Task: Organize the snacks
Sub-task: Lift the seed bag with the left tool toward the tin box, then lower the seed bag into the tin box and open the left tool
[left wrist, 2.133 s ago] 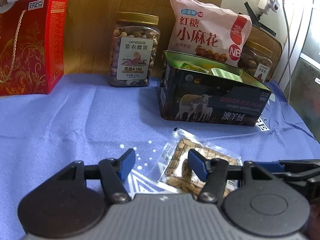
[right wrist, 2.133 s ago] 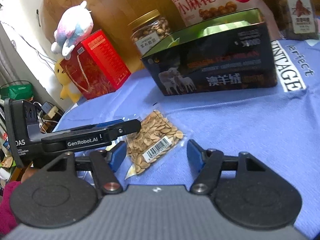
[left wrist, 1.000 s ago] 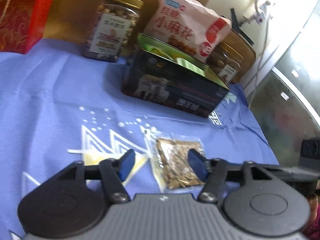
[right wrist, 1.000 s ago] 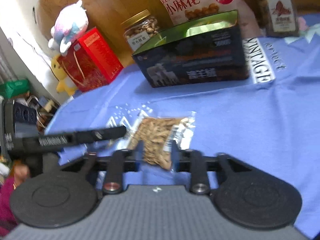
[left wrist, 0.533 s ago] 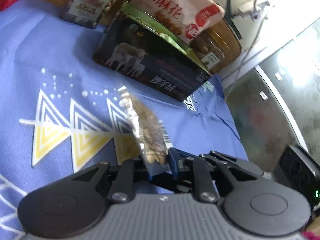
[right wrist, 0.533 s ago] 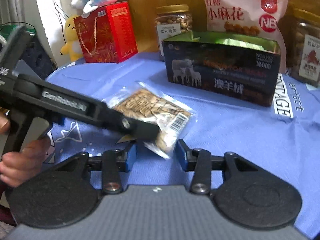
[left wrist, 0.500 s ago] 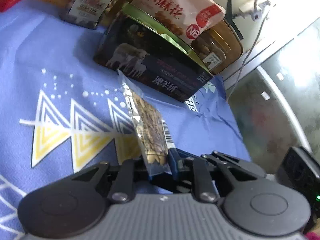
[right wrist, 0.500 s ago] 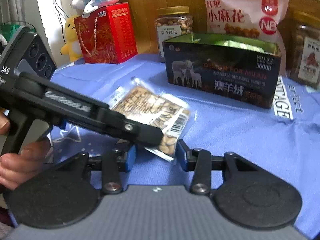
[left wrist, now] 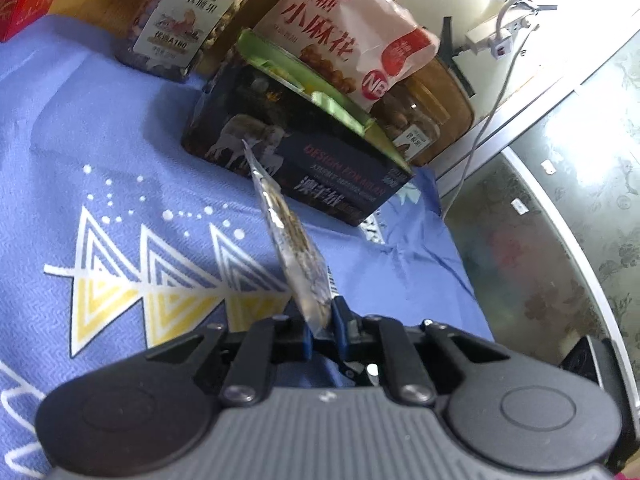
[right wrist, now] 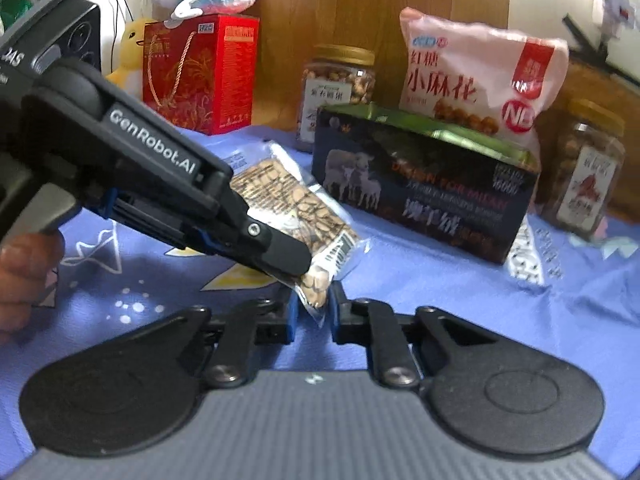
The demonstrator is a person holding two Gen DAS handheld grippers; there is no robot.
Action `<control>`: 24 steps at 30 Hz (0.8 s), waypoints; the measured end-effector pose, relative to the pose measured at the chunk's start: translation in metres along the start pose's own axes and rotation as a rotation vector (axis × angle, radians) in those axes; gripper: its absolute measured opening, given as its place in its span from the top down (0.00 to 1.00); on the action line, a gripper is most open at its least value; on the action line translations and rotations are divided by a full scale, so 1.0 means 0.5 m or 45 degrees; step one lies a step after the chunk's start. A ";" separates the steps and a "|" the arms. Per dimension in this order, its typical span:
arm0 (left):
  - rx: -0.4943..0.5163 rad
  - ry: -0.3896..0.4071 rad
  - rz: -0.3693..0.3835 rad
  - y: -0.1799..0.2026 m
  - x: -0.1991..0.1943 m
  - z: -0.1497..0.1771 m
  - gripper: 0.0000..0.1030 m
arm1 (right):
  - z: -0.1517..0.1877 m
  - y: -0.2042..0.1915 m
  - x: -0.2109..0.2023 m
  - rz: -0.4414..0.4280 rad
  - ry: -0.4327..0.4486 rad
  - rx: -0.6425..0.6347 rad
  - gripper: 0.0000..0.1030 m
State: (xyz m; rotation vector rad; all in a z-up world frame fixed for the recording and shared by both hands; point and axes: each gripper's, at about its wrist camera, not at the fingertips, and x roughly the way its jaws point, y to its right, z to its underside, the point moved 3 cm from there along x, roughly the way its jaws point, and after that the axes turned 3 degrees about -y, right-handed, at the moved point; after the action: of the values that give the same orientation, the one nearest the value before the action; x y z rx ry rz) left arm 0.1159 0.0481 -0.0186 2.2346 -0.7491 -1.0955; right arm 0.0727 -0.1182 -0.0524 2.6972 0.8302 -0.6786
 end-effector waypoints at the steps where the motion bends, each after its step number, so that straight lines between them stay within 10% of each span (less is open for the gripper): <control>1: 0.010 0.010 0.008 0.006 -0.005 -0.002 0.90 | -0.001 -0.005 -0.007 0.025 0.028 -0.030 0.84; 15: 0.276 0.124 0.076 0.135 0.013 -0.163 0.85 | -0.114 0.096 -0.030 0.334 0.282 -0.183 0.86; 19: 0.303 0.160 -0.152 0.119 0.105 -0.251 0.46 | -0.166 0.190 0.042 0.424 0.191 -0.181 0.75; 21: 0.247 0.155 -0.294 0.087 0.136 -0.267 0.50 | -0.160 0.208 0.051 0.420 0.174 -0.175 0.63; 24: 0.261 0.198 -0.228 0.084 0.109 -0.251 0.53 | -0.134 0.199 0.008 0.389 0.234 -0.137 0.62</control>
State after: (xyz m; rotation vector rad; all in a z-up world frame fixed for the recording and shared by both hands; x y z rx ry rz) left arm 0.2371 0.0091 0.0472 2.5685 -0.6301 -0.9474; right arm 0.1573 -0.1735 0.0121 2.7316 0.4592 -0.3132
